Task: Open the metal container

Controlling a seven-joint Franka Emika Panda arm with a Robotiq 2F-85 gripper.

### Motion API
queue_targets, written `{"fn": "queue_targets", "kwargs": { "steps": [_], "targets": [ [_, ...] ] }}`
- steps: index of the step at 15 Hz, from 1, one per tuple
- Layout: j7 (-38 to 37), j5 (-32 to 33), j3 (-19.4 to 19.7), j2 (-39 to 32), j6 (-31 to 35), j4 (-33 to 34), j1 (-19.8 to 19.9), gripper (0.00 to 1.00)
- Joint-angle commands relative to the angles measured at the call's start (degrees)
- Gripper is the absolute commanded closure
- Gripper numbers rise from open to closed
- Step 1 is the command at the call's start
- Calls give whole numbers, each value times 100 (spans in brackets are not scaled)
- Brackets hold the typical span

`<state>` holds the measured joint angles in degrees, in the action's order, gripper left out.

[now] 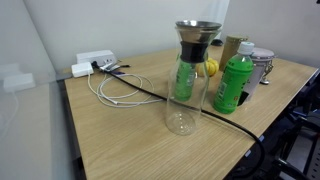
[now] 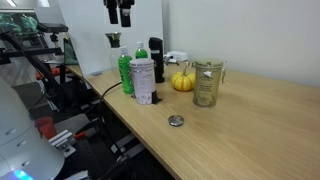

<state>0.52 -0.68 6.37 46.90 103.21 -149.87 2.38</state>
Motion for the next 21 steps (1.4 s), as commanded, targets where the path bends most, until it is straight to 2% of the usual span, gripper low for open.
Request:
{"fn": "queue_targets", "kwargs": {
  "steps": [1,8,12,21],
  "targets": [
    [47,-45,-58,-10,-13,12,75,0],
    [-55,-51,-113,-75,156,-83,84,0],
    [-142,-43,-276,-130,246,-338,33,0],
    [-558,-146,-769,-403,1332,-902,-188,0]
  ]
}}
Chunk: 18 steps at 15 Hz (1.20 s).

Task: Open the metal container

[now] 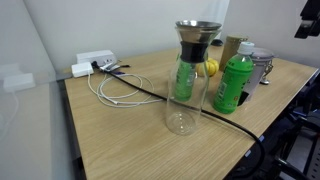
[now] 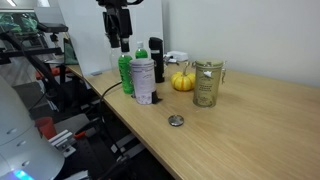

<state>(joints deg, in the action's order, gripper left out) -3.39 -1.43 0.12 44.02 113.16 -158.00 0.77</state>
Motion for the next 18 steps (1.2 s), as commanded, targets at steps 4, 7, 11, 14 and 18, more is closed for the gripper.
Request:
{"fn": "queue_targets", "kwargs": {
  "steps": [4,7,11,14,18],
  "targets": [
    [-815,-22,-516,-391,753,-81,-28,0],
    [-1349,44,-764,-558,1031,-84,27,0],
    [-1779,93,-874,-739,1195,-85,66,0],
    [-1958,245,-895,-713,1032,-87,143,0],
    [-2040,222,-900,-763,959,-93,100,0]
  ]
}}
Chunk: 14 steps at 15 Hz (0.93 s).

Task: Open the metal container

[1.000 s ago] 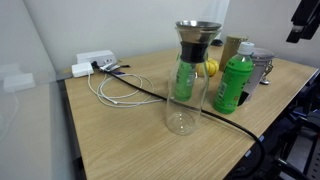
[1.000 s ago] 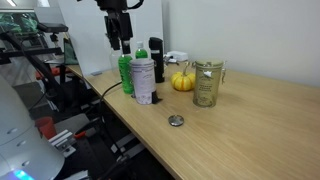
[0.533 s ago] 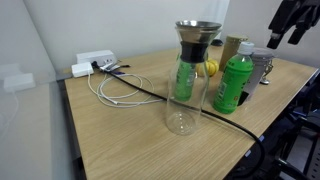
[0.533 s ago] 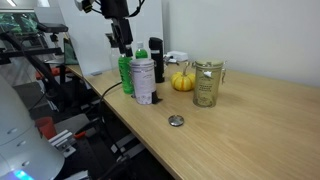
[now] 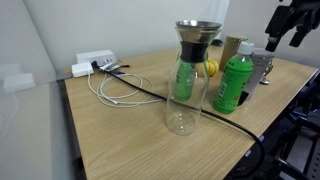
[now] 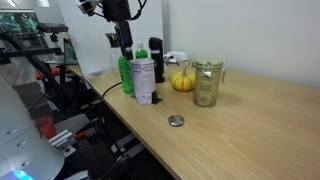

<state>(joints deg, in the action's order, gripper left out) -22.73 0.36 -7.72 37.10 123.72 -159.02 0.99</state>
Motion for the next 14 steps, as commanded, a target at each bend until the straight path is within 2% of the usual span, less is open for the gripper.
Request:
{"fn": "queue_targets", "kwargs": {
  "steps": [1,7,14],
  "targets": [
    [-118,43,-131,-70,-154,4,67,0],
    [-102,-38,-207,-145,-192,-29,-55,0],
    [-90,4,-288,-630,-78,30,-136,0]
  ]
}}
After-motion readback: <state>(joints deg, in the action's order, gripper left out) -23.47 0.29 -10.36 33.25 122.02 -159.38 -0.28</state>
